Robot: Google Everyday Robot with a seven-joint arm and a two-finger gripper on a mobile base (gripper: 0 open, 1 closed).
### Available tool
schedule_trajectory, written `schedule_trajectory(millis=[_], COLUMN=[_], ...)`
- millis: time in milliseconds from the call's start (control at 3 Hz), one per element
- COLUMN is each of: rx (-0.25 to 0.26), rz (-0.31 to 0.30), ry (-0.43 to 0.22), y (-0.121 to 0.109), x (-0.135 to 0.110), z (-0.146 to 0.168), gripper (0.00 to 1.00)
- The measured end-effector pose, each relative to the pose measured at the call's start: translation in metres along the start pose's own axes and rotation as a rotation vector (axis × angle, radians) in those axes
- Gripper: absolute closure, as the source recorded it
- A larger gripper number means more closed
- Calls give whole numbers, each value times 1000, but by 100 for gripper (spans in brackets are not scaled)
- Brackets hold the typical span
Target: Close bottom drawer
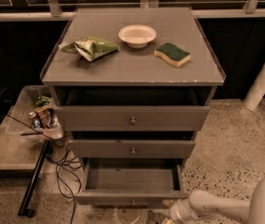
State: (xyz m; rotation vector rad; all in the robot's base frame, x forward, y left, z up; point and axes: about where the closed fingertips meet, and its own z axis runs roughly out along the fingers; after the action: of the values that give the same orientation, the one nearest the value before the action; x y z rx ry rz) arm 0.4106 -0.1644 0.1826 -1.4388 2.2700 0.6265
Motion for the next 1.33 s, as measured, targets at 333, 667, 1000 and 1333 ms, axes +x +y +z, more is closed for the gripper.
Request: schedule_trajectory(millis=[333,667,1000,1333], rx=[-4,-7,-6,42], rz=[-11,-22,-22,-6], ry=[3,9,9,5], y=[-26,-74,-74,-105], x=[-9,-21,-22,-28], z=[13,28,26,23], gripper=[41,64,87,100])
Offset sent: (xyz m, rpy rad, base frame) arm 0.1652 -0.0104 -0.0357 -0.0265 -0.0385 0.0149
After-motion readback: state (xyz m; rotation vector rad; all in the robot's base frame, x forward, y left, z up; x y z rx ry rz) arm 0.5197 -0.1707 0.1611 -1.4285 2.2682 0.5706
